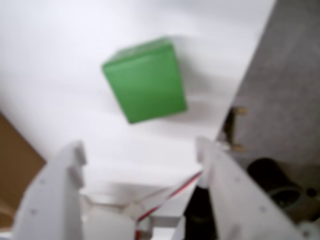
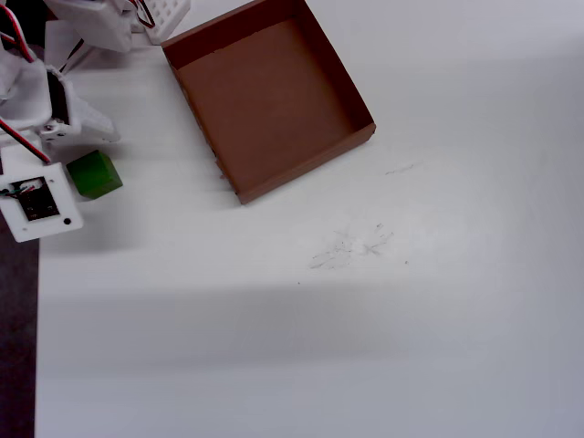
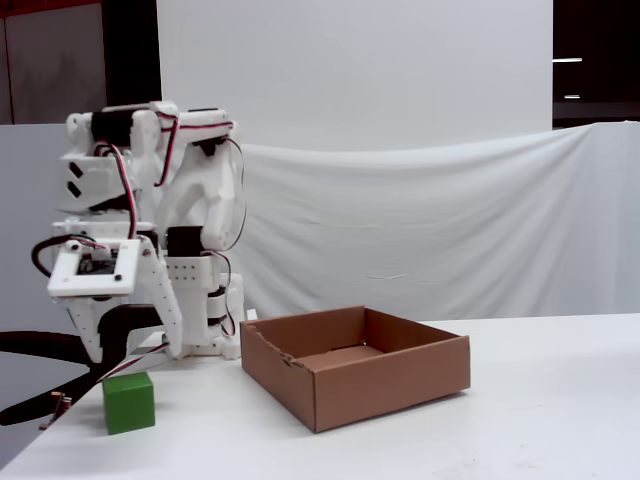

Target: Grasp a green cube and put it in a box.

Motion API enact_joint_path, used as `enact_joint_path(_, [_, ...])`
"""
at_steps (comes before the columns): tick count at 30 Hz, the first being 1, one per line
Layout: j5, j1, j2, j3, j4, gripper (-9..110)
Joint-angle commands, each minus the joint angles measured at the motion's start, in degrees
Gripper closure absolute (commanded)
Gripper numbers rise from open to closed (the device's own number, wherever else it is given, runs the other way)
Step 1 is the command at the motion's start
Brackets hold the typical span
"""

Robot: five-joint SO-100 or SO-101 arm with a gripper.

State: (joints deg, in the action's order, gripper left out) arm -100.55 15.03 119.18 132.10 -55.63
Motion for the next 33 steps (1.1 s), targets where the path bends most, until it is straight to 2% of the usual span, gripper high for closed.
enact_joint_path(1, [-1.76,-0.62,-2.29,-5.45,0.70,70])
enact_joint_path(26, [-3.78,-4.31,-18.90,-8.88,8.35,70])
enact_joint_path(33, [-3.78,-4.66,-19.07,-8.35,8.79,75])
